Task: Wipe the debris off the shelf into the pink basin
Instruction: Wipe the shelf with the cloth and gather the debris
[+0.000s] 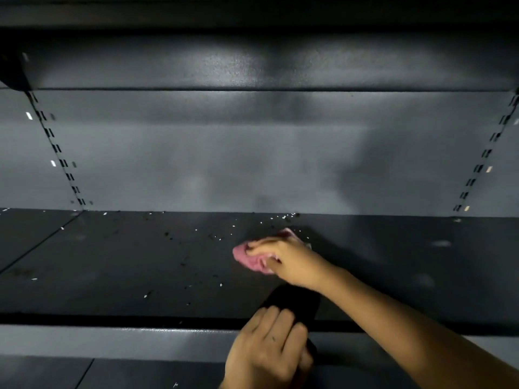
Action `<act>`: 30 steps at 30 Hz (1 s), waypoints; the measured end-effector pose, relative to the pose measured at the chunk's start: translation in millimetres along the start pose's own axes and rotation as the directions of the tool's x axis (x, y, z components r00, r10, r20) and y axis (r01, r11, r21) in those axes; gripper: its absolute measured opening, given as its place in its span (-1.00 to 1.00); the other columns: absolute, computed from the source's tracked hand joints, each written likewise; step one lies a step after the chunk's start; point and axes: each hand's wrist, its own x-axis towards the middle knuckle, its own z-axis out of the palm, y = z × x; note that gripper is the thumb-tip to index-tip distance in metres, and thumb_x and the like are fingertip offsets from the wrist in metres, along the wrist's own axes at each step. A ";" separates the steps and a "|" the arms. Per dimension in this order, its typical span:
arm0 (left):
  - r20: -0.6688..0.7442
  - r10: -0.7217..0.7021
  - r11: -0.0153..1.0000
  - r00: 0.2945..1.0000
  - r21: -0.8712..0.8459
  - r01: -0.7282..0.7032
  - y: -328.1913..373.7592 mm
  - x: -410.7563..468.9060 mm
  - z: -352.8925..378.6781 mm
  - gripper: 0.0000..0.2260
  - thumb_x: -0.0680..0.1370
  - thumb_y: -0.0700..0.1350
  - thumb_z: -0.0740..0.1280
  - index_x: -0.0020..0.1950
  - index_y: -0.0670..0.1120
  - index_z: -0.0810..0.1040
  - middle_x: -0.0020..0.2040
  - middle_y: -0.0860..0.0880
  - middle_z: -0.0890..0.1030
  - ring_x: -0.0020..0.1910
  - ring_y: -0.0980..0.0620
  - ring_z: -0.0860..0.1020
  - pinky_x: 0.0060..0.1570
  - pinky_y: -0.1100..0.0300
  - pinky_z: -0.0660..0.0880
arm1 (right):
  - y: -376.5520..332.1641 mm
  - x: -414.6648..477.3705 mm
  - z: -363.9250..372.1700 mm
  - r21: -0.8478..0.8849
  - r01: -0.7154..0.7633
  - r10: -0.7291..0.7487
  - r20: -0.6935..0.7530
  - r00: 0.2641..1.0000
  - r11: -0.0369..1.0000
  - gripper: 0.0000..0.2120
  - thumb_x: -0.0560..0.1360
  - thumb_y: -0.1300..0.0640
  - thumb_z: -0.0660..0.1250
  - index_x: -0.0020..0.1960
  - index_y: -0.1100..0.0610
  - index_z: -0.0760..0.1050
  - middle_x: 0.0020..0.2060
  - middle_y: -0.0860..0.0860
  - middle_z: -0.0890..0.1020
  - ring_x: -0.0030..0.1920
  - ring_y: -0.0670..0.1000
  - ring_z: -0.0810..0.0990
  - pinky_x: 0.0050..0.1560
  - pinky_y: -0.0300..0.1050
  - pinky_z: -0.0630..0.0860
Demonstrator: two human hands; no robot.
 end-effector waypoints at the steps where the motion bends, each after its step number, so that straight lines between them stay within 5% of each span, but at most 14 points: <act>1: 0.001 0.000 1.000 1.000 -0.001 0.000 0.5 0.9 -1.2 -0.90 0.28 -0.19 0.25 -0.45 -0.09 0.43 -0.47 -0.08 0.41 -0.48 -0.05 0.33 -0.38 0.17 0.33 | 2.0 9.0 -1.5 -0.012 -0.038 0.037 -0.027 0.999 0.999 -0.63 0.40 0.41 0.27 0.15 0.16 0.58 0.19 0.06 0.62 0.18 -0.01 0.58 0.29 -0.12 0.45; 4: 0.015 -0.002 0.999 1.000 -0.036 0.003 1.5 2.0 -4.8 -0.96 0.23 -0.19 0.29 -0.43 -0.09 0.48 -0.43 -0.09 0.47 -0.46 -0.06 0.36 -0.35 0.18 0.36 | 10.8 14.0 -24.4 0.137 -0.179 0.207 -0.236 0.949 0.974 -0.72 0.42 0.25 0.23 0.08 0.16 0.60 -0.01 0.12 0.70 -0.05 -0.14 0.66 0.05 -0.21 0.55; 7: 0.074 -0.007 0.997 0.997 -0.070 0.012 -0.4 1.1 -7.2 -0.88 0.21 -0.20 0.30 -0.29 -0.12 0.58 -0.21 -0.14 0.65 -0.36 -0.07 0.52 -0.26 0.23 0.47 | 31.1 -15.6 -57.1 0.319 -0.280 0.406 -0.463 0.788 0.906 -0.66 0.40 0.34 0.27 0.05 0.01 0.59 -0.17 -0.08 0.66 -0.30 -0.37 0.57 -0.33 -0.52 0.43; 9: 0.101 -0.011 0.996 0.995 -0.082 0.019 -5.7 -0.5 -11.2 -0.82 0.22 -0.20 0.29 -0.23 -0.12 0.62 -0.07 -0.14 0.67 -0.28 -0.05 0.59 -0.19 0.26 0.51 | 55.7 -50.4 -76.6 0.387 -0.392 0.547 -0.497 0.674 0.834 -0.67 0.42 0.36 0.24 0.00 -0.01 0.58 -0.20 -0.06 0.64 -0.20 -0.12 0.66 -0.39 -0.50 0.42; 11: 0.106 -0.010 0.996 0.994 -0.084 0.019 -15.8 -5.4 -18.4 -0.86 0.25 -0.19 0.28 -0.27 -0.10 0.61 -0.15 -0.11 0.67 -0.31 -0.04 0.56 -0.21 0.26 0.48 | 83.2 -93.8 -91.2 0.383 -0.603 0.711 -0.448 0.542 0.700 -0.73 0.45 0.35 0.22 0.01 0.07 0.57 -0.25 0.12 0.64 -0.26 0.17 0.66 -0.42 -0.35 0.52; 13: 0.087 -0.038 0.998 0.995 -0.046 0.042 -28.9 -9.8 -25.6 -0.89 0.30 -0.16 0.26 -0.36 -0.08 0.57 -0.30 -0.07 0.62 -0.33 -0.04 0.47 -0.27 0.24 0.41 | 102.0 -128.8 -94.6 0.209 -0.799 0.799 -0.383 0.464 0.564 -0.76 0.48 0.30 0.20 0.08 0.16 0.56 -0.06 0.28 0.66 -0.18 0.25 0.64 -0.15 0.00 0.60; 16: 0.050 -0.071 0.997 0.996 0.024 0.070 -41.6 -9.9 -28.6 -0.84 0.34 -0.15 0.22 -0.44 -0.08 0.51 -0.40 -0.08 0.54 -0.32 -0.06 0.37 -0.30 0.21 0.33 | 109.0 -136.5 -84.8 -0.073 -0.781 0.691 -0.421 0.588 0.620 -0.64 0.52 0.26 0.11 0.27 0.31 0.45 0.24 0.32 0.51 0.20 0.35 0.51 0.19 0.18 0.50; 18: 0.058 -0.056 0.998 0.997 0.033 0.055 -40.4 -9.7 -25.5 -0.87 0.33 -0.16 0.22 -0.36 -0.08 0.55 -0.26 -0.12 0.64 -0.31 -0.06 0.46 -0.22 0.24 0.37 | 104.6 -115.7 -74.8 -0.154 -0.793 0.735 -0.307 0.605 0.589 -0.60 0.54 0.23 0.13 0.37 0.19 0.36 0.37 0.20 0.41 0.35 0.22 0.40 0.34 0.09 0.37; 22: 0.105 -0.075 0.997 0.992 0.007 0.075 -38.2 -12.7 -19.8 -0.82 0.33 -0.13 0.20 -0.26 -0.04 0.61 -0.07 -0.07 0.68 -0.28 0.00 0.61 -0.14 0.27 0.41 | 68.3 -35.6 -28.7 -0.229 -0.685 0.664 -0.171 0.728 0.692 -0.57 0.49 0.30 0.13 0.35 0.18 0.34 0.39 0.09 0.38 0.39 0.08 0.34 0.33 -0.03 0.37; 26: 0.094 -0.059 0.995 0.994 0.082 0.052 -41.2 -17.1 -17.6 -0.72 0.45 -0.10 0.11 -0.40 -0.02 0.52 -0.37 -0.08 0.59 -0.49 -0.03 0.49 -0.33 0.23 0.43 | 6.9 41.8 21.5 -0.021 -0.558 0.541 -0.216 0.813 0.830 -0.63 0.35 0.40 0.20 0.08 0.15 0.53 0.19 0.10 0.56 0.23 0.12 0.47 0.25 -0.08 0.43; 30: 0.155 -0.062 0.997 0.986 0.047 0.055 -45.1 -21.0 -19.6 -0.71 0.52 -0.12 0.05 -0.32 -0.03 0.48 -0.43 -0.05 0.55 -0.51 -0.02 0.50 -0.42 0.30 0.48 | -30.0 79.1 39.2 0.323 -0.459 0.534 -0.200 0.821 0.827 -0.75 0.46 0.31 0.25 0.10 0.17 0.54 0.03 0.17 0.64 -0.01 0.15 0.61 0.04 0.03 0.56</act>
